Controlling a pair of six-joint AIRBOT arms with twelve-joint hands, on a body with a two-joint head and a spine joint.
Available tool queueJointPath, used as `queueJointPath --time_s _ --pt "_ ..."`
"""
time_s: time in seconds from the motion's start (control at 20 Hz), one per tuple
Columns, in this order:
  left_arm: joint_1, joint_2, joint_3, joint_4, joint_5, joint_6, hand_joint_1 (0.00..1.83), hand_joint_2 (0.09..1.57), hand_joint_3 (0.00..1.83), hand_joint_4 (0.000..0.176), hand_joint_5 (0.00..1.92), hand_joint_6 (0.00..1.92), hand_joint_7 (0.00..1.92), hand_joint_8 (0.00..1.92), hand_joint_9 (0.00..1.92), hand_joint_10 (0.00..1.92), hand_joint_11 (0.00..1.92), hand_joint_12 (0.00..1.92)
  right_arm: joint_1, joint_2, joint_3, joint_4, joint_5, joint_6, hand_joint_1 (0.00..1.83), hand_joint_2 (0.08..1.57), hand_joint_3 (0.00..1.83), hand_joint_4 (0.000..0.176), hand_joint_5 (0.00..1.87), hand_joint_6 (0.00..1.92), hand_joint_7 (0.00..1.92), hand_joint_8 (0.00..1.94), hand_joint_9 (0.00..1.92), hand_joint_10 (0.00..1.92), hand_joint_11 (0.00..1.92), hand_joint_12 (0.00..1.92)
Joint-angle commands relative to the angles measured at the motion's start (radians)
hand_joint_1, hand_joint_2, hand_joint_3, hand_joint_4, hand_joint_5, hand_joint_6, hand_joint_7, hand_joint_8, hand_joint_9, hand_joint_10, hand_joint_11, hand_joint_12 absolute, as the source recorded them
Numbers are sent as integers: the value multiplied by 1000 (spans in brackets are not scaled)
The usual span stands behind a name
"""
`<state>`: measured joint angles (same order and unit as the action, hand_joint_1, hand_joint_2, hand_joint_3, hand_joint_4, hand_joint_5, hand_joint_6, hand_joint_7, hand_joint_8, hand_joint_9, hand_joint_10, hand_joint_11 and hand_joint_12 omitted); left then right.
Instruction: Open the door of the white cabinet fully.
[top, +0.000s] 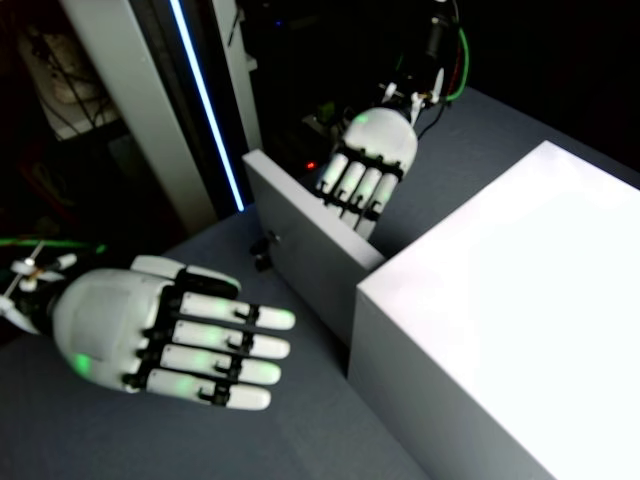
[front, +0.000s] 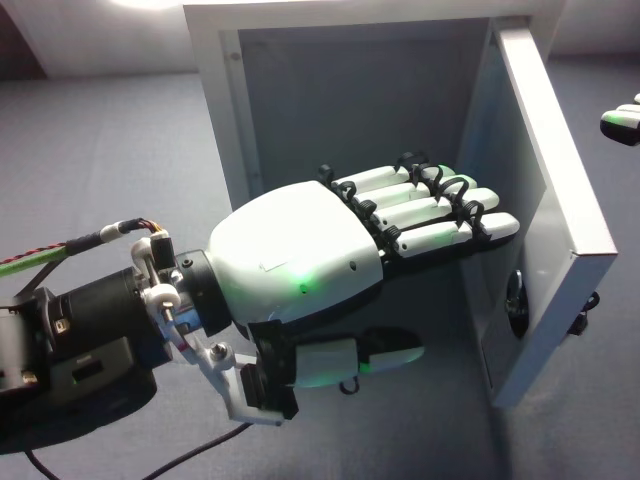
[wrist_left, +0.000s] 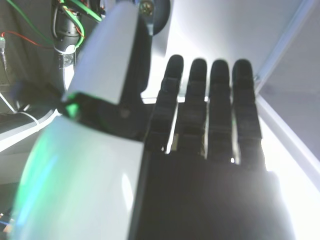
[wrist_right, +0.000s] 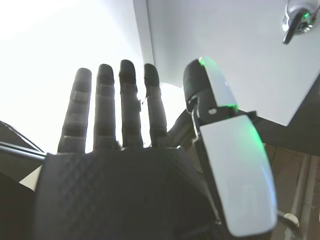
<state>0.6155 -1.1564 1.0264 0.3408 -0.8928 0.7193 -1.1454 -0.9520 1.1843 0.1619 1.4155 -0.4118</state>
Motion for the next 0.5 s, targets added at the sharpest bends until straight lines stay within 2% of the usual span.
queueJointPath --time_s 0.0,0.05,0.1,0.2,0.25,0.3,0.45 --pt "-13 -4 1 -9 -125 -4 648 1389 0 0 193 1 179 1 176 1 135 124 2 2 4 21 131 11 725 1331 0 2 352 0 316 0 244 4 84 249" --pt "-15 -6 2 -8 -125 -4 701 1357 0 0 194 2 191 3 179 0 132 110 2 2 4 21 131 11 724 1329 0 8 352 1 316 0 245 4 83 248" --pt "-19 -9 3 -6 -125 -4 743 1342 0 0 184 2 193 2 181 1 137 105 2 2 4 21 131 11 722 1329 0 2 351 0 318 1 249 6 85 248" --pt "-26 -14 5 2 -117 -4 703 1359 0 0 179 1 175 0 146 1 117 86 2 2 5 21 131 11 731 1326 0 7 356 2 321 2 241 1 68 241" --pt "-26 -14 5 3 -117 -4 683 1373 3 0 183 2 173 0 148 1 126 87 2 2 5 21 131 11 735 1327 0 3 357 2 324 2 245 3 72 243" --pt "-48 -44 21 12 -107 -4 660 1374 3 0 196 5 170 0 144 0 128 84 2 0 8 21 131 11 738 1324 0 0 357 2 323 2 246 3 74 243" --pt "-50 -45 21 12 -109 -4 692 1369 1 0 180 0 167 2 145 1 137 76 2 -1 8 19 131 11 747 1317 0 0 359 2 326 2 249 3 83 244"
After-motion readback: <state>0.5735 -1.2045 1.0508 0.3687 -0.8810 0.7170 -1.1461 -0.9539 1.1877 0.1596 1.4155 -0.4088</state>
